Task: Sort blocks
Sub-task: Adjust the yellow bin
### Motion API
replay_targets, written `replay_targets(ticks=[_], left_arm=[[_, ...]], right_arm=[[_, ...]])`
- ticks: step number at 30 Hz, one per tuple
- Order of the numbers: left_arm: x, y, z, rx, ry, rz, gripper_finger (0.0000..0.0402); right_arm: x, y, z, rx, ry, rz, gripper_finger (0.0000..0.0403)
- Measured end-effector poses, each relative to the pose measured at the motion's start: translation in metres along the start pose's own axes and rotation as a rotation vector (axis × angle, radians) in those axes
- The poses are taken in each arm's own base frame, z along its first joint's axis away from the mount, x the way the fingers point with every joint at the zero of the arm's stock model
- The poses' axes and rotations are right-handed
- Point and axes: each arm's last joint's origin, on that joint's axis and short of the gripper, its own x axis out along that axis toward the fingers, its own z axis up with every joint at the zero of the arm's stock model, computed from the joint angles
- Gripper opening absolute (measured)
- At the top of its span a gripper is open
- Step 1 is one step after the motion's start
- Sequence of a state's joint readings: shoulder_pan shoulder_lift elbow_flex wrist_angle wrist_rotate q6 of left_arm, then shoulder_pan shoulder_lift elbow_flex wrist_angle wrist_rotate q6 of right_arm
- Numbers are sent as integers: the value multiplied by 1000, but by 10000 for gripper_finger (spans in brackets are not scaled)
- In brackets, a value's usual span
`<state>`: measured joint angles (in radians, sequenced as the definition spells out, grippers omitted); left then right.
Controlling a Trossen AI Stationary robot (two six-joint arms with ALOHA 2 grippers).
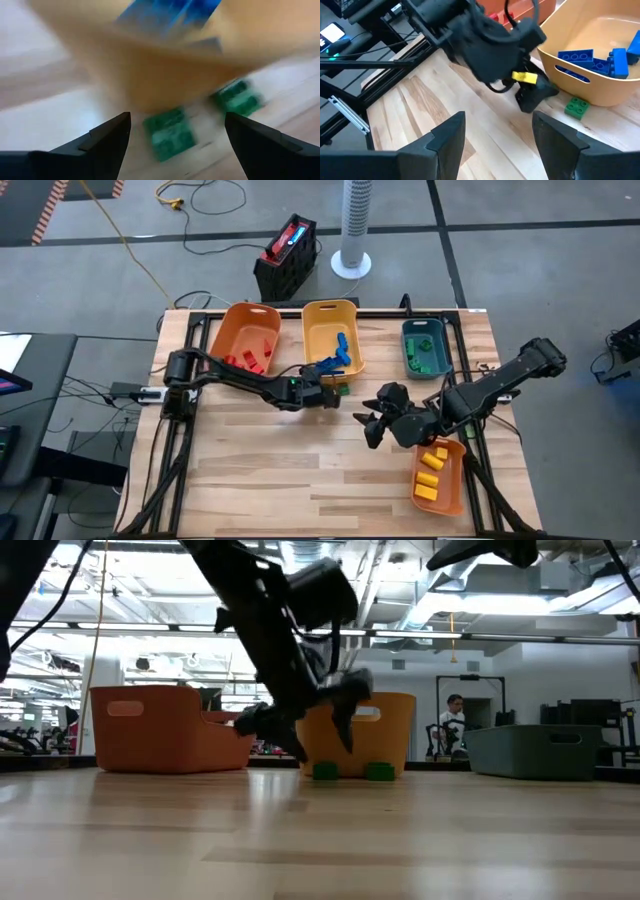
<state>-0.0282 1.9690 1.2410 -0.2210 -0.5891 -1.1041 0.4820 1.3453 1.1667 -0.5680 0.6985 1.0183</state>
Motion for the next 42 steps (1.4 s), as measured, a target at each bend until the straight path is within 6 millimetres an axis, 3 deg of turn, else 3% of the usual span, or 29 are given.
replay_targets(ticks=[8, 19, 30, 42], left_arm=[[18, -9, -6, 45, 37, 61, 313], [19, -3, -11, 78, 92, 111, 283], [6, -12, -21, 184, 108, 86, 250], [-14, -25, -7, 325, 61, 155, 249]], right_arm=[[0, 0, -1, -4, 16, 3, 240], [0, 0, -1, -10, 21, 6, 240], [0, 0, -1, -20, 21, 7, 240], [0, 0, -1, -9, 21, 9, 240]])
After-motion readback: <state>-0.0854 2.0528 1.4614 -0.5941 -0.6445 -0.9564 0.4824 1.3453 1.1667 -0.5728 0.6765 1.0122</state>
